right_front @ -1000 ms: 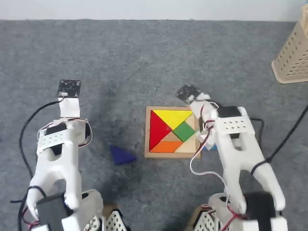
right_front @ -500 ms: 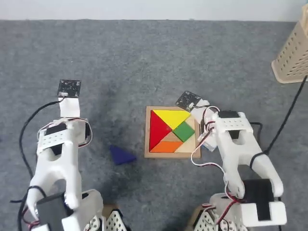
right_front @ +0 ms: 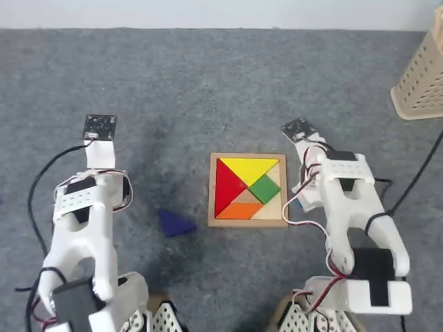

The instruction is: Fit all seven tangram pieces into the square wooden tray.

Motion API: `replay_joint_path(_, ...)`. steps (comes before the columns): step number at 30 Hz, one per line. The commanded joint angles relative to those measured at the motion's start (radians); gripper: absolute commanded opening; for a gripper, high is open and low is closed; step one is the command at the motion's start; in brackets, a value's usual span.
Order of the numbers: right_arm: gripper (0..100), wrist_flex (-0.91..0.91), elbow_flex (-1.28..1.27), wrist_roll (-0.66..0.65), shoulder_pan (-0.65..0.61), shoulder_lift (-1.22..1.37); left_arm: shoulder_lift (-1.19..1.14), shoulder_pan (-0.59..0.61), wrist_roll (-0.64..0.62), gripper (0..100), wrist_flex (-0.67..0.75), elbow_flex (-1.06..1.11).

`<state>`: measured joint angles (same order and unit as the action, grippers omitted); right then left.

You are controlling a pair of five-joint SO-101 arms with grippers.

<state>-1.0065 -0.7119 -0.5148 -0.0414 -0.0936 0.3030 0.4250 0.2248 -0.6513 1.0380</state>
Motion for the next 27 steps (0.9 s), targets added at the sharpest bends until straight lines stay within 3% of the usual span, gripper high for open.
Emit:
replay_joint_path(1,23.2,-0.045,0.035,-0.077,-0.065,-0.128,0.002,-0.006,-0.017,11,0.020,-0.027)
replay_joint_path(9,23.4,0.005,-0.084,-0.328,-0.054,-0.148,0.002,-0.006,-0.015,11,0.020,-0.027)
replay_joint_path(27,22.9,0.151,-0.130,-0.371,-0.107,-0.054,0.002,-0.006,-0.015,11,0.020,-0.027)
